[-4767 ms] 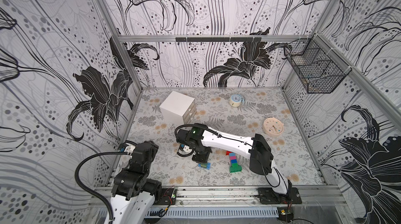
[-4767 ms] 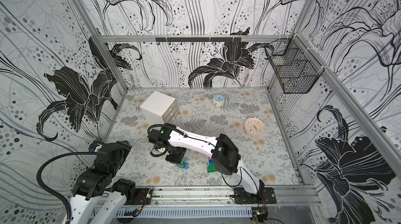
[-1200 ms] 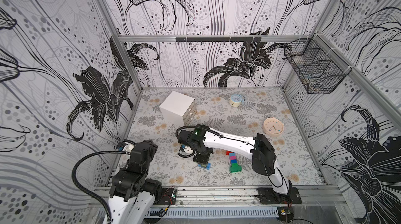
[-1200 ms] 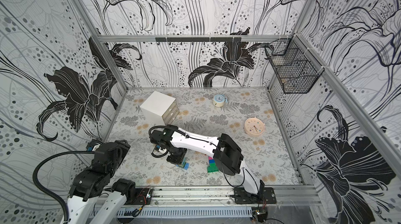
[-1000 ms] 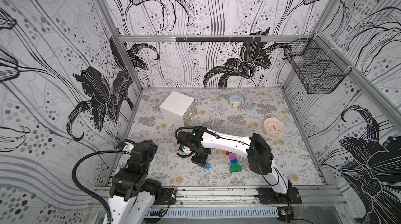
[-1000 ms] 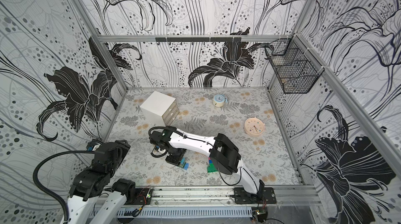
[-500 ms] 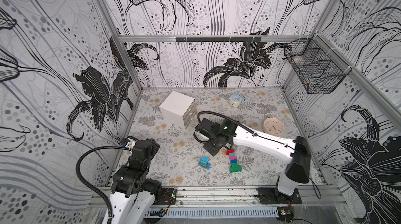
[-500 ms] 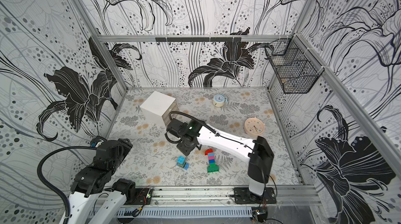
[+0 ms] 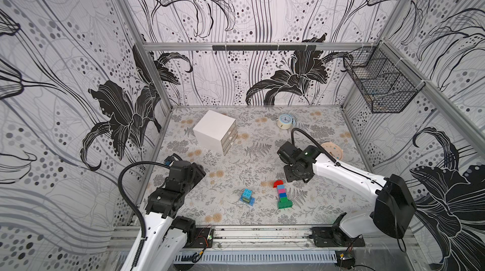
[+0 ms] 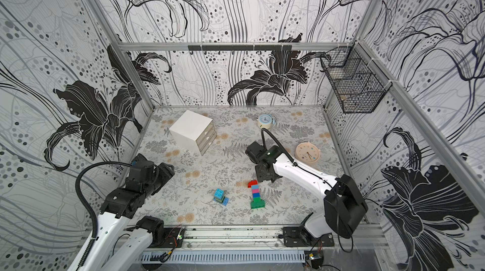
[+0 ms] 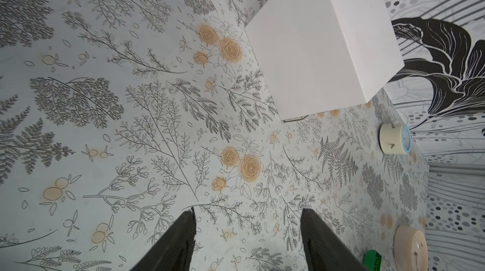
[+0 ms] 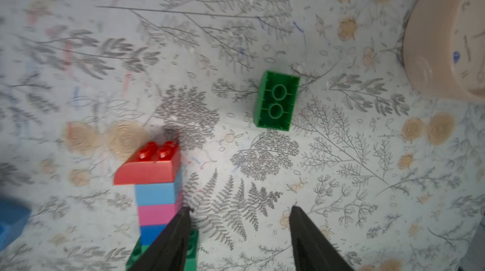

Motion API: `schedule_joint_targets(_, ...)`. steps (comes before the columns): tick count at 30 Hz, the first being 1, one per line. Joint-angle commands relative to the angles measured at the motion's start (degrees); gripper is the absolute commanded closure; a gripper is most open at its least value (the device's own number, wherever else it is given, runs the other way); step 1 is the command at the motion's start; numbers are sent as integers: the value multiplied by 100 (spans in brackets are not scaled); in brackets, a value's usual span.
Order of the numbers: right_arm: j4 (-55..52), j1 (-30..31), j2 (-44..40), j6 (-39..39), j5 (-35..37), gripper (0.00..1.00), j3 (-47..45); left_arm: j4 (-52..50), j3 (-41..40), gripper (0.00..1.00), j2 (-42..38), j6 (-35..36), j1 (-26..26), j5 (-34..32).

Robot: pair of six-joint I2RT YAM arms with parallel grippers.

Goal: Assemble the number 1 with lego
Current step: Pick up the lego brick from the center of the board.

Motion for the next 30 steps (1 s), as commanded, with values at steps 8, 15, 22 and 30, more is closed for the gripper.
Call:
schedule_joint_targets(8, 838, -815, 1370, -665, -381, 37, 413, 453, -72, 32, 8, 252, 30, 386)
schedule_joint_targets(15, 708, -1012, 1758, -873, -240, 38, 650, 442, -28, 32, 24, 235, 31, 368)
schedule_joint_targets(22, 658, -1046, 1485, -957, -304, 38, 624, 545, -36, 32, 115, 223, 31, 377)
schedule_joint_targets(30, 338, -1247, 1458, -1763, -341, 38, 712, 633, -50, 32, 185, 243, 31, 430)
